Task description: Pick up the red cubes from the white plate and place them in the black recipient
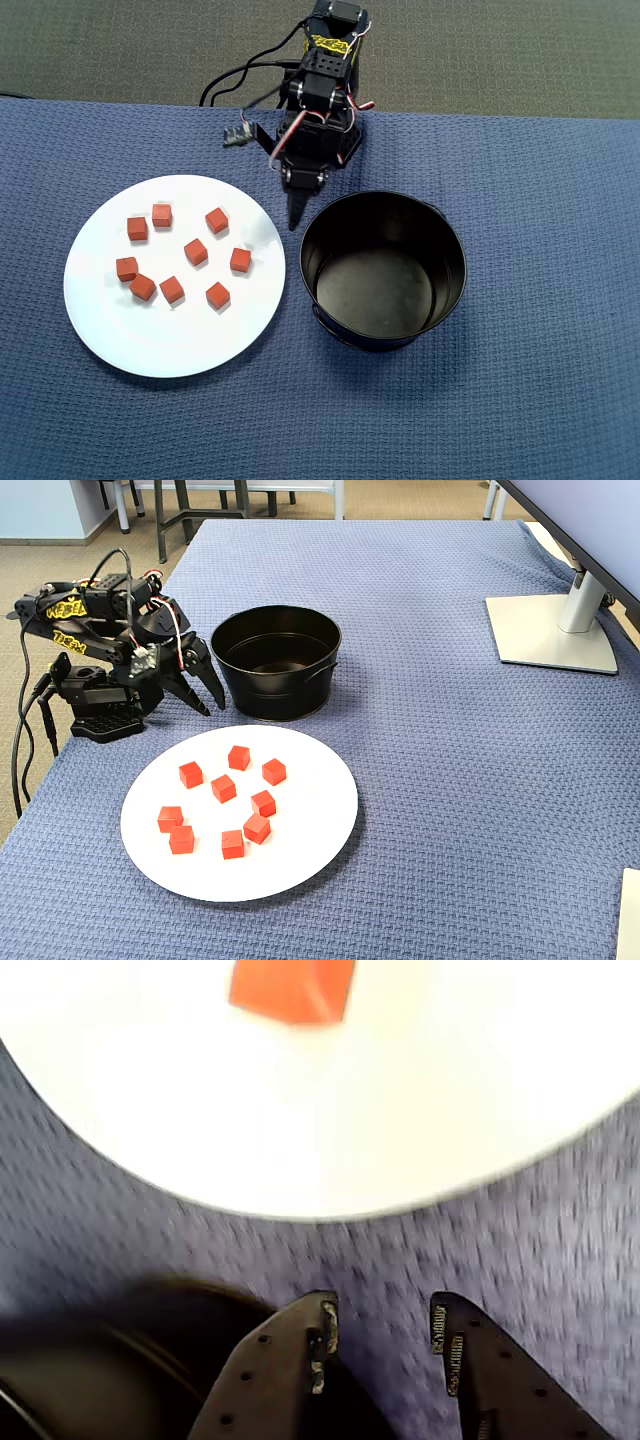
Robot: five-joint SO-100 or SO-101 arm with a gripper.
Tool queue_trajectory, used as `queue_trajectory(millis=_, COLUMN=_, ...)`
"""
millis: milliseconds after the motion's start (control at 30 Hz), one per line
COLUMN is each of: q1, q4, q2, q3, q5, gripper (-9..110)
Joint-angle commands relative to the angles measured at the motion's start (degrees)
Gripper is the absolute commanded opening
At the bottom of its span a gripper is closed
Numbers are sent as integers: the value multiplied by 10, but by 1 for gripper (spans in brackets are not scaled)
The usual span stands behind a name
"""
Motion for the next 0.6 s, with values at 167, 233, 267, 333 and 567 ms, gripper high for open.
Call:
queue_trajectory(millis=167, q1=95, q4=24, q2=-23, q3=-100, q5=-179, gripper=11)
queue_trajectory(millis=233, q1=119, q4=35, q2=-40, q3=-109, q5=-254, gripper=15)
queue_trajectory(millis=267, q1=134, q4=36, q2=-52, q3=-115, q5=-292, gripper=16)
queue_trajectory(millis=333, q1=162, q4=36, q2=-76, q3=-125, q5=-386, gripper=17)
queue_trajectory(millis=567, q1=275, q4=-4, q2=-202, q3=-198, q5=-710, gripper=18)
